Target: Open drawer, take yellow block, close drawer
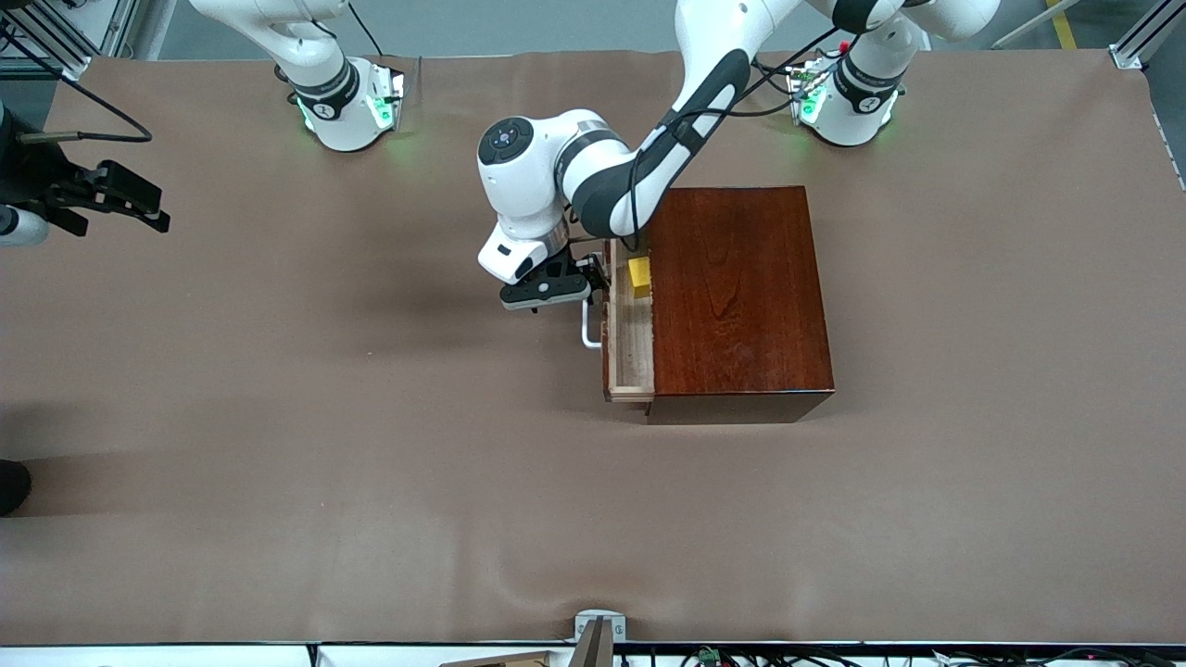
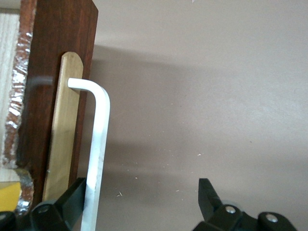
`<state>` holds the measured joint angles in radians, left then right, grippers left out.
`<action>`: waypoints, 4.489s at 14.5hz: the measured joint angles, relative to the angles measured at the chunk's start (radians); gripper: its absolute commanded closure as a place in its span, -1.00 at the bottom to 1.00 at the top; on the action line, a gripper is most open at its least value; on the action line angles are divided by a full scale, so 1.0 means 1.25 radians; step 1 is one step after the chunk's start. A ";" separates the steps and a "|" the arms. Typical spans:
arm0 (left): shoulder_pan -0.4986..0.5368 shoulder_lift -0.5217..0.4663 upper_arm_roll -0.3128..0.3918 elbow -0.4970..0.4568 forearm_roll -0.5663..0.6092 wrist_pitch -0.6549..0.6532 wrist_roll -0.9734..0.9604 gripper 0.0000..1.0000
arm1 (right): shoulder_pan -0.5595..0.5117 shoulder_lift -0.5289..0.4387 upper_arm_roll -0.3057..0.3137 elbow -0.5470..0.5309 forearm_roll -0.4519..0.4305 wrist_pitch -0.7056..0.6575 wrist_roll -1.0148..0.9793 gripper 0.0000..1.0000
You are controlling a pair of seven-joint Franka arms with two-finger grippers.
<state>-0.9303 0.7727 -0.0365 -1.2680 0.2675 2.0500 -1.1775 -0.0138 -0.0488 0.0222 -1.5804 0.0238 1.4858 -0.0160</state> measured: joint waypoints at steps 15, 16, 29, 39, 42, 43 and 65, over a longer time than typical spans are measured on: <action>-0.004 -0.017 0.001 0.016 -0.001 0.053 -0.023 -1.00 | 0.000 0.000 -0.006 0.000 0.000 0.002 0.000 -1.00; -0.001 -0.024 0.002 0.020 -0.001 0.053 -0.023 -1.00 | 0.000 0.000 -0.006 0.000 0.000 0.003 0.000 -1.00; 0.220 -0.318 0.013 0.034 -0.058 -0.235 0.159 -1.00 | 0.001 0.007 -0.003 0.002 0.000 -0.001 0.001 -1.00; 0.469 -0.428 0.012 0.007 -0.068 -0.372 0.529 -1.00 | 0.010 0.016 0.004 0.002 0.062 -0.038 0.184 -1.00; 0.522 -0.469 0.012 -0.036 -0.084 -0.376 0.604 -1.00 | 0.041 0.022 0.006 0.002 0.075 -0.062 0.300 -1.00; 0.539 -0.484 0.011 -0.053 -0.086 -0.377 0.628 -1.00 | 0.056 0.024 0.006 0.002 0.075 -0.062 0.328 -1.00; 0.689 -0.589 0.005 -0.168 -0.134 -0.406 0.814 -1.00 | 0.249 0.103 0.008 0.002 0.126 0.038 0.917 -1.00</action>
<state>-0.0692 0.0362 -0.0298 -1.4784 0.0995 1.5426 -0.1604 0.2969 0.0804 0.0323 -1.5782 0.1814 1.5336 1.1305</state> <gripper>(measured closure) 0.000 0.000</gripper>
